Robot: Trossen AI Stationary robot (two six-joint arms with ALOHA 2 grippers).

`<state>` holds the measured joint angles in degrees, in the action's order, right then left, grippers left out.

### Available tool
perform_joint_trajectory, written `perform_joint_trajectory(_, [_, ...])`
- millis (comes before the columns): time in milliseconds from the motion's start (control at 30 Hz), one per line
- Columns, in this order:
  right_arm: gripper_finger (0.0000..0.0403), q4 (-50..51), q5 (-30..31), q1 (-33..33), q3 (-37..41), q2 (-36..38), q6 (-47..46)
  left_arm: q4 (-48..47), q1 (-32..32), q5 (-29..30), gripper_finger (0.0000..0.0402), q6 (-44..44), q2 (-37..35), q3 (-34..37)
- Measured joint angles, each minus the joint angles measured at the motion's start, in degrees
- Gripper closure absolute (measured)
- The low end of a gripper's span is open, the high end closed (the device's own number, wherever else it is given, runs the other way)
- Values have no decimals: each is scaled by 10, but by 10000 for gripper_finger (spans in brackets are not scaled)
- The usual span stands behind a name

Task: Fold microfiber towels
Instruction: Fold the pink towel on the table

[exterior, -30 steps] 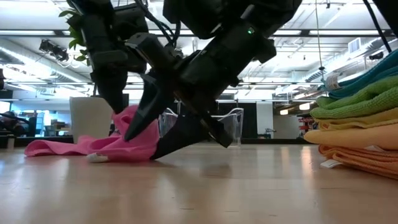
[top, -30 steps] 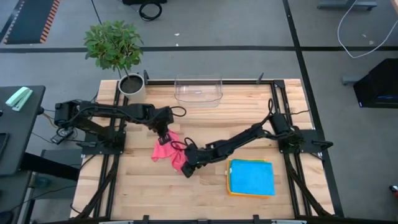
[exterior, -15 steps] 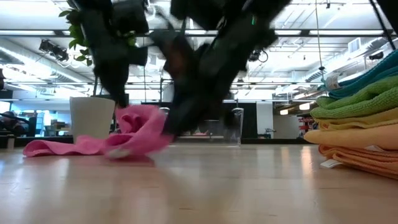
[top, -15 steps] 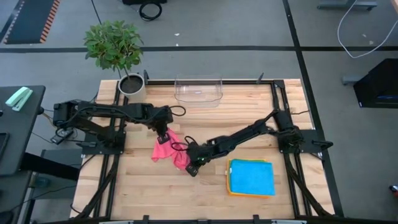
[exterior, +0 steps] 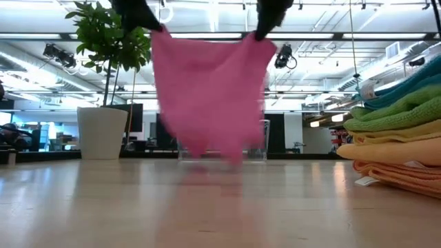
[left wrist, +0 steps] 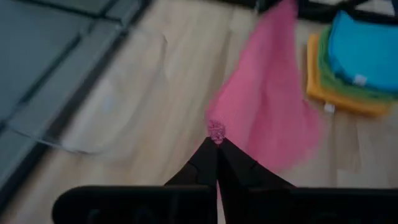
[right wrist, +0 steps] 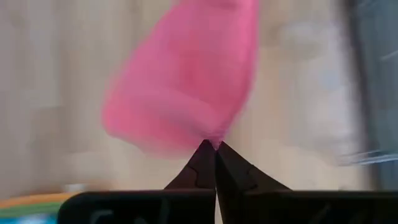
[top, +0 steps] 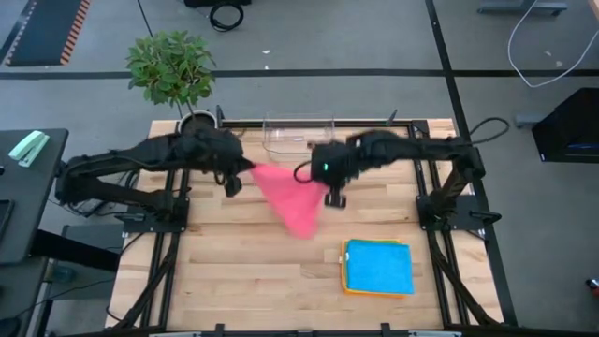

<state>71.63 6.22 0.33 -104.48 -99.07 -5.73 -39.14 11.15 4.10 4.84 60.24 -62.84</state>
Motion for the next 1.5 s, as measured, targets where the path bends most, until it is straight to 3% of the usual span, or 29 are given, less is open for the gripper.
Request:
perform_joint_trajectory(200, [402,77,76,-49,-109,-21,120,-6,25,3,392,-32,-8,-49])
perform_joint_trajectory(400, [402,128,21,-33,-148,-25,69,-60,10,-26,396,18,-16,-56])
perform_joint_trajectory(500, [402,91,-11,31,-88,-26,9,-98,-50,-38,395,77,-17,-17])
perform_joint_trajectory(600, [402,-29,-27,106,22,-26,-51,-70,-143,-34,397,162,-23,59])
perform_joint_trajectory(767, [403,-322,-60,205,242,-28,-194,140,-329,18,395,344,-14,231])
perform_joint_trajectory(867, [403,-446,-86,230,329,-28,-303,293,-411,60,397,467,4,322])
perform_joint_trajectory(1033, [403,-487,-110,238,359,-28,-355,368,-484,125,396,615,20,377])
perform_joint_trajectory(1167, [403,-435,-123,212,326,-27,-311,346,-490,177,396,618,20,366])
perform_joint_trajectory(1300, [403,-330,-116,157,294,-26,-259,290,-442,265,396,595,20,351])
perform_joint_trajectory(1500, [403,-303,-143,87,305,-26,-205,276,-344,253,392,498,30,351])
